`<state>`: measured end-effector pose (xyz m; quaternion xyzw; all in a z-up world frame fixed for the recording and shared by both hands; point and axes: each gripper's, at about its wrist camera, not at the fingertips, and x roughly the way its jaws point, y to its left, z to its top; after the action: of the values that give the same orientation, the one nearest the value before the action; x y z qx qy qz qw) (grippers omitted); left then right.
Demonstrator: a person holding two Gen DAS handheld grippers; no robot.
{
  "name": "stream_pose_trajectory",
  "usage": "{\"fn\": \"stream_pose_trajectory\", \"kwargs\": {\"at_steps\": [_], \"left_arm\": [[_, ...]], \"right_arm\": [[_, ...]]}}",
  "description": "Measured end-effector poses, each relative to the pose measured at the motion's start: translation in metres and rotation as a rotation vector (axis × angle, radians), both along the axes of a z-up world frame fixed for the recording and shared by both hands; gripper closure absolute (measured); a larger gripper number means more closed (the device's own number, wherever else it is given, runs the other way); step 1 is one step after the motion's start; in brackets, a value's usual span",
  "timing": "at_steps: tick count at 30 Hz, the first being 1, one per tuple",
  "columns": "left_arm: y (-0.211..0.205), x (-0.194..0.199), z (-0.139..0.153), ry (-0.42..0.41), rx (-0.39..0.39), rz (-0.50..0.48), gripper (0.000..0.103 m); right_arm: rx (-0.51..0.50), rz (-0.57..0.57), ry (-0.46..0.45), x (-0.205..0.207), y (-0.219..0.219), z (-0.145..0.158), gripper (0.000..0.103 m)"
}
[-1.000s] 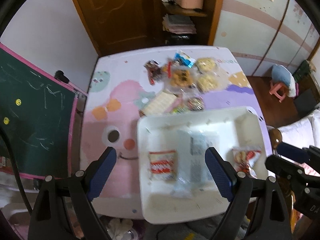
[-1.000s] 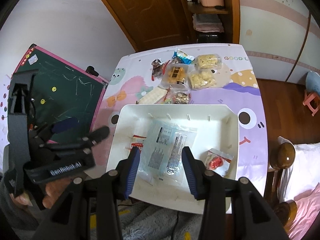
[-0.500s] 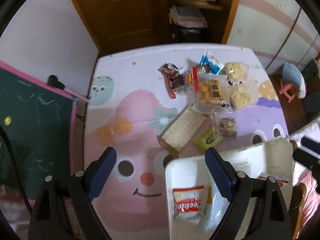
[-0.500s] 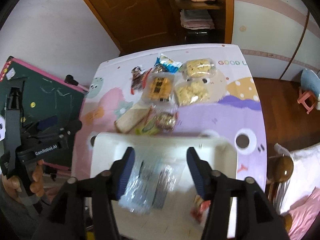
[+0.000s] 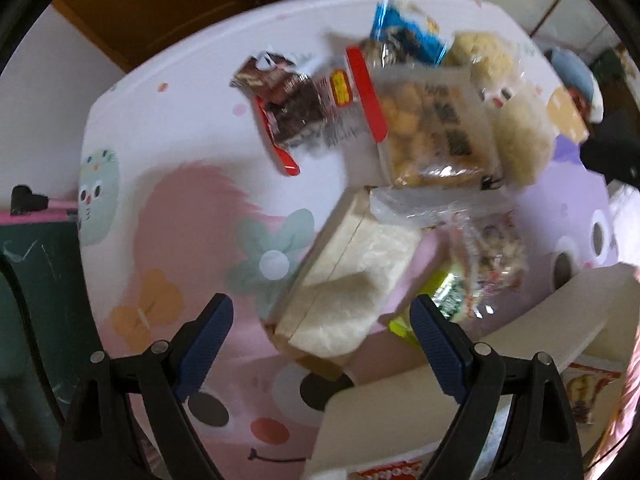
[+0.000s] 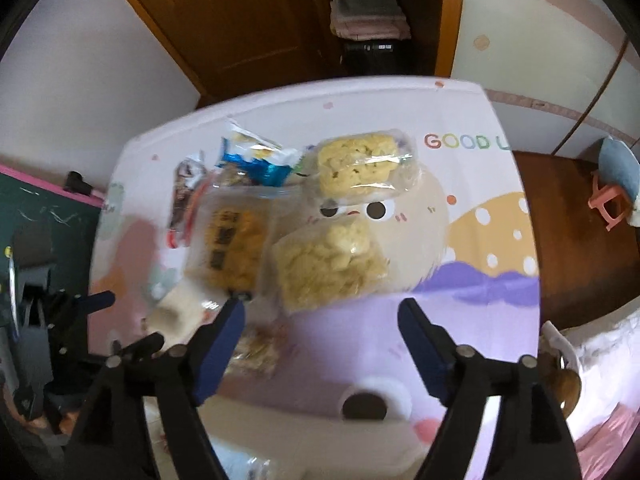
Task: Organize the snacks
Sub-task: 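Grasp the bread pack with the left tool while the right tool grasps a clear pastry bag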
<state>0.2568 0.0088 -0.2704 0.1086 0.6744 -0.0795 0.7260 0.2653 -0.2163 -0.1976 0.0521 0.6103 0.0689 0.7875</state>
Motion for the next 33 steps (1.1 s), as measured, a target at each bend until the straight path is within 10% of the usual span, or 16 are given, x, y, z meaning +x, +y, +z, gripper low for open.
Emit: {"fn": "stream_pose_trajectory", "kwargs": {"at_steps": [25,33], "left_arm": [[-0.013,0.023,-0.055,0.147,-0.021,-0.012,0.035],[-0.016,0.031,-0.042,0.106,-0.034,0.016,0.046]], "right_arm": [[-0.188,0.108,0.174,0.048,0.041,-0.088,0.015],[-0.146,0.098,0.175,0.044,0.031,-0.083,0.047]]}}
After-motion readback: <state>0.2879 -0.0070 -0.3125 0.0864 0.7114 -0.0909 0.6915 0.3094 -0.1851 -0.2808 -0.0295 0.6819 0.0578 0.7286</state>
